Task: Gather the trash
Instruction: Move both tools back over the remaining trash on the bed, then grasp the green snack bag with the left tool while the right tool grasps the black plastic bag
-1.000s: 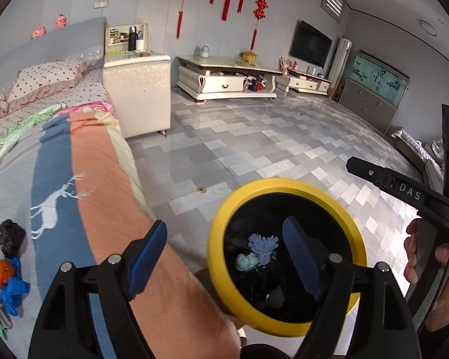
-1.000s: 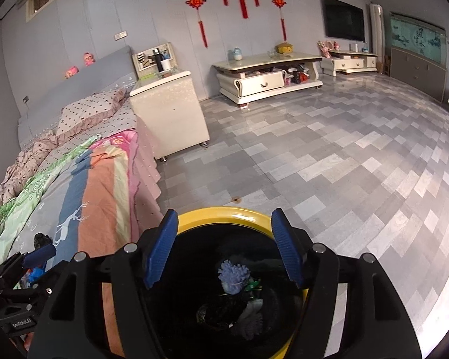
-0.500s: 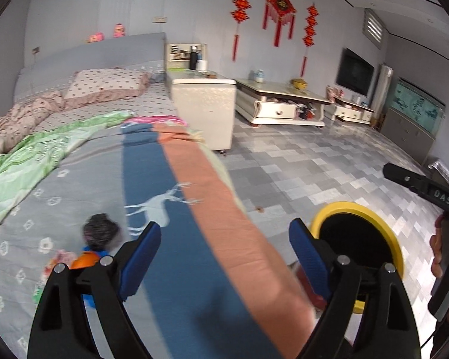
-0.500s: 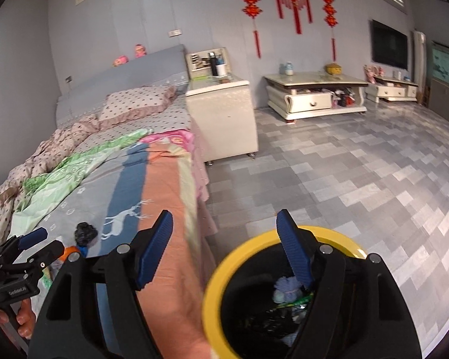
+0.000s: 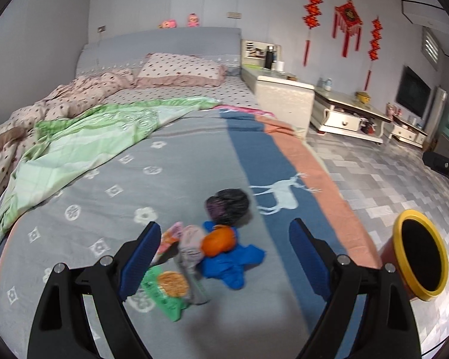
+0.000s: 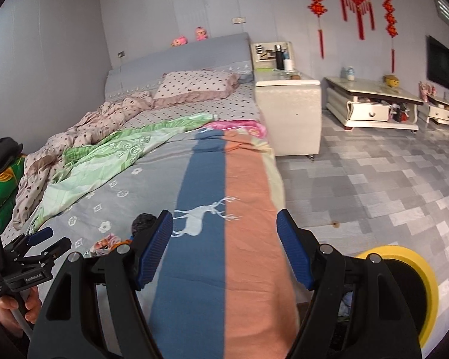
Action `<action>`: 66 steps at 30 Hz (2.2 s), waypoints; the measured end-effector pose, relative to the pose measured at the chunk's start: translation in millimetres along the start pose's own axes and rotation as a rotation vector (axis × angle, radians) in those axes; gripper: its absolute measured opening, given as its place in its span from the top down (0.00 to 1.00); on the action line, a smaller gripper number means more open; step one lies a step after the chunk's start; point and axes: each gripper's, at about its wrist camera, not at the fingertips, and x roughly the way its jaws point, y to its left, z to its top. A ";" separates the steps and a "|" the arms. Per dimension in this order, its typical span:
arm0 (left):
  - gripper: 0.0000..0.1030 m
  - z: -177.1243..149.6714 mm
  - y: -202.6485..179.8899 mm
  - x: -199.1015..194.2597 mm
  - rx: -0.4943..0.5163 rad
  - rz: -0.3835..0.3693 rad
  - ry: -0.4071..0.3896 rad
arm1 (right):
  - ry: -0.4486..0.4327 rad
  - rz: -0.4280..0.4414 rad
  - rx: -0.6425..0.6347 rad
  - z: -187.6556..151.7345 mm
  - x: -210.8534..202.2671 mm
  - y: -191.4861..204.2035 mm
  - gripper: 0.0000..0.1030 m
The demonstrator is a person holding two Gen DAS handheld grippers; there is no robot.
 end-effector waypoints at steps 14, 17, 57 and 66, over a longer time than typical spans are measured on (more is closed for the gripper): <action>0.19 -45.4 80.8 29.3 -0.102 0.056 0.088 | 0.132 0.083 -0.093 1.0 118.1 90.1 0.34; 0.19 -55.7 88.3 37.6 -0.117 0.054 0.107 | 0.171 0.088 -0.109 -4.7 150.2 106.2 0.34; 0.88 -90.0 97.0 84.2 -0.188 -0.151 0.172 | 0.365 0.165 -0.325 -58.2 320.5 223.0 0.72; 0.91 -94.1 118.1 56.8 -0.220 -0.101 0.151 | 0.373 0.251 -0.333 -74.3 264.4 220.9 0.73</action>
